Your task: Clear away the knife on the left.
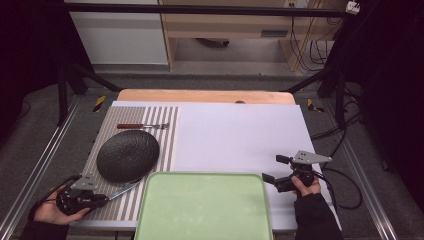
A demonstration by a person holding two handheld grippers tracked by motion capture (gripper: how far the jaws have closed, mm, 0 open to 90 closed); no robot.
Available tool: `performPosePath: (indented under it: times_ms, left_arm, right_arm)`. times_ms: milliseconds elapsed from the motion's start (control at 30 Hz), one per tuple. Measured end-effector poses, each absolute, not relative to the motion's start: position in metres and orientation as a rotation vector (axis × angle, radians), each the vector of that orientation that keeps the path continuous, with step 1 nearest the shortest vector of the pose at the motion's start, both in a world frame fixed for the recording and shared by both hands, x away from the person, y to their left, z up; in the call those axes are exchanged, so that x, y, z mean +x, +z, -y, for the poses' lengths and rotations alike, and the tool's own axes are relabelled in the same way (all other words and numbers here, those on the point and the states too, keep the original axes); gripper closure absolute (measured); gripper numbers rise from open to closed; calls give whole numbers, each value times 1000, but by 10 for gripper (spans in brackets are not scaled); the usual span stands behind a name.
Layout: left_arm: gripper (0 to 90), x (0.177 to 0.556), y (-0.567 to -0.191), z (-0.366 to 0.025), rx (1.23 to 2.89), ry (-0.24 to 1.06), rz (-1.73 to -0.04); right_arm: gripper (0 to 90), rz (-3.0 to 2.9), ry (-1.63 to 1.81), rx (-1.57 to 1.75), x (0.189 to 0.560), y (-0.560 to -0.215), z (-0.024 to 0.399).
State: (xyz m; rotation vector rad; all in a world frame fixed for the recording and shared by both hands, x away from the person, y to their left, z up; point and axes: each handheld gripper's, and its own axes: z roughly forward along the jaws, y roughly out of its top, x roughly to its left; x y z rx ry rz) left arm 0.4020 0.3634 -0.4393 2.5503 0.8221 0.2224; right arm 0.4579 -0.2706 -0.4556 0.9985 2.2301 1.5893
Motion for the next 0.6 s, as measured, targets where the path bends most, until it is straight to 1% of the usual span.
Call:
performPosePath:
  times_ms: [267,600]
  left_arm:
    - [772,399,-432,-360,2517,218,-793]
    - [772,400,-424,-349,2479,223,-820]
  right_arm:
    - [8,-2231,1590,998,458,-456,271]
    - [9,-2230,1591,998,458,-456,271]
